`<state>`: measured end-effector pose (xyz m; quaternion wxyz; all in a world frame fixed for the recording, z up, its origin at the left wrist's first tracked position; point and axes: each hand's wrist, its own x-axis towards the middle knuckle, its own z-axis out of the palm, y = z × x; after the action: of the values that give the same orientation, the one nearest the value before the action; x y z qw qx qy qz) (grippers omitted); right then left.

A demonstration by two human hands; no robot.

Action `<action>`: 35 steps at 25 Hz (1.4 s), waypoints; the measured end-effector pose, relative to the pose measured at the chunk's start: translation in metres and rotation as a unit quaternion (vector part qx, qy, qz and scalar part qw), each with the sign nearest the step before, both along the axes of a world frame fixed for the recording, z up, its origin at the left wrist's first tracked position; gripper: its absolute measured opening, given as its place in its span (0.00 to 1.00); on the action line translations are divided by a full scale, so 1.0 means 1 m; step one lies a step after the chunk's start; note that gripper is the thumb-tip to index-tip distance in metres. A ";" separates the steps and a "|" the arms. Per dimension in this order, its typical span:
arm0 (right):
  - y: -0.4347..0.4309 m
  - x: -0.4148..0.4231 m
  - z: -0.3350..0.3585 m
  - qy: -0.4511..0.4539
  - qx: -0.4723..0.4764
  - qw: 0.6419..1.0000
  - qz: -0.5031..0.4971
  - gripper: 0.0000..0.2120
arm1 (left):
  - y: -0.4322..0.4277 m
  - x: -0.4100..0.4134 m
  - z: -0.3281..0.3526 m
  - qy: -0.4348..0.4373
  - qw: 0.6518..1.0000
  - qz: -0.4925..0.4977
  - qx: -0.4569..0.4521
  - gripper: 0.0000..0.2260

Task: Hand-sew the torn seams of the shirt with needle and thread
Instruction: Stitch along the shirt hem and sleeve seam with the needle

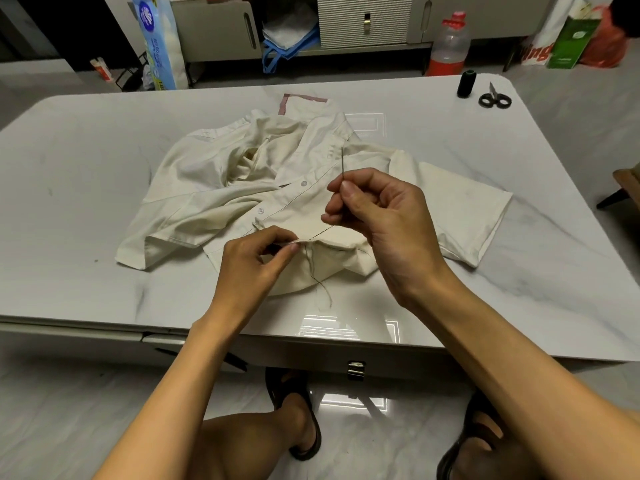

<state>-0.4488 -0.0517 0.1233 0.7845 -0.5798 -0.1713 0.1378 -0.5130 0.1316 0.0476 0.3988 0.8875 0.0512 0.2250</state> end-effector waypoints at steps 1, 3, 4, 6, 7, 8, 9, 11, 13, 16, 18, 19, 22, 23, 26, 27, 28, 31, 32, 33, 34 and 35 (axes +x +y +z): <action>-0.005 -0.004 0.007 -0.006 -0.008 1.000 0.011 0.07 | -0.001 -0.001 -0.001 0.008 1.000 0.010 -0.017 0.01; -0.015 -0.011 0.022 -0.004 -0.037 0.999 0.038 0.08 | -0.002 -0.002 -0.003 0.023 0.998 0.028 -0.056 0.01; -0.021 -0.016 0.029 0.003 -0.055 0.997 0.051 0.08 | -0.002 -0.003 -0.005 0.031 0.996 0.035 -0.076 0.02; -0.033 -0.025 0.041 0.022 -0.080 0.994 0.071 0.08 | -0.003 -0.004 -0.008 0.039 0.993 0.047 -0.105 0.02; -0.040 -0.029 0.046 0.032 -0.083 0.993 0.077 0.08 | -0.003 -0.005 -0.009 0.041 0.991 0.053 -0.118 0.02; -0.046 -0.032 0.051 0.043 -0.082 0.992 0.084 0.08 | -0.004 -0.006 -0.011 0.041 0.989 0.059 -0.128 0.02; -0.056 -0.037 0.057 0.055 -0.082 0.991 0.093 0.08 | -0.006 -0.008 -0.012 0.041 0.988 0.065 -0.133 0.03; -0.069 -0.042 0.066 0.081 -0.100 0.983 0.129 0.07 | -0.005 -0.007 -0.017 0.042 0.987 0.084 -0.134 0.04; -0.084 -0.049 0.075 0.100 -0.134 0.969 0.180 0.07 | -0.006 -0.007 -0.020 0.050 0.984 0.104 -0.133 0.06; -0.100 -0.055 0.082 0.123 -0.170 0.944 0.255 0.07 | -0.009 -0.006 -0.023 0.066 0.978 0.137 -0.142 0.08; -0.107 -0.057 0.083 0.135 -0.184 0.929 0.292 0.07 | -0.010 -0.004 -0.025 0.074 0.975 0.154 -0.142 0.07; -0.109 -0.057 0.083 0.140 -0.190 0.922 0.306 0.07 | -0.010 -0.003 -0.026 0.076 0.974 0.159 -0.143 0.07; -0.112 -0.055 0.078 0.150 -0.205 0.910 0.328 0.07 | -0.011 -0.001 -0.028 0.078 0.972 0.169 -0.141 0.04; -0.111 -0.054 0.075 0.152 -0.207 0.908 0.330 0.07 | -0.011 -0.002 -0.028 0.080 0.973 0.170 -0.134 0.04; -0.104 -0.049 0.063 0.148 -0.201 0.914 0.320 0.06 | -0.008 -0.003 -0.030 0.083 0.978 0.158 -0.111 0.05; -0.099 -0.047 0.057 0.139 -0.199 0.921 0.305 0.06 | -0.007 -0.004 -0.031 0.083 0.979 0.150 -0.107 0.05; -0.094 -0.044 0.050 0.127 -0.197 0.929 0.285 0.06 | -0.006 -0.004 -0.032 0.080 0.981 0.143 -0.105 0.05; -0.073 -0.030 0.021 0.095 -0.184 0.955 0.211 0.07 | -0.006 0.000 -0.034 0.077 0.985 0.112 -0.104 0.05; -0.067 -0.025 0.012 0.085 -0.179 0.963 0.184 0.07 | -0.007 0.003 -0.034 0.077 0.987 0.098 -0.104 0.05; -0.060 -0.018 0.002 0.078 -0.175 0.969 0.157 0.08 | -0.009 0.006 -0.034 0.079 0.988 0.081 -0.102 0.05; -0.053 -0.012 -0.007 0.073 -0.174 0.973 0.132 0.08 | -0.011 0.010 -0.034 0.082 0.990 0.064 -0.098 0.04; -0.047 -0.004 -0.018 0.067 -0.176 0.976 0.107 0.08 | -0.012 0.014 -0.035 0.086 0.991 0.049 -0.093 0.04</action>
<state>-0.4531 -0.0989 0.1057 0.6604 -0.6767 -0.1521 0.2877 -0.4988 0.1192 0.0126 0.4620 0.8592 0.1497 0.1611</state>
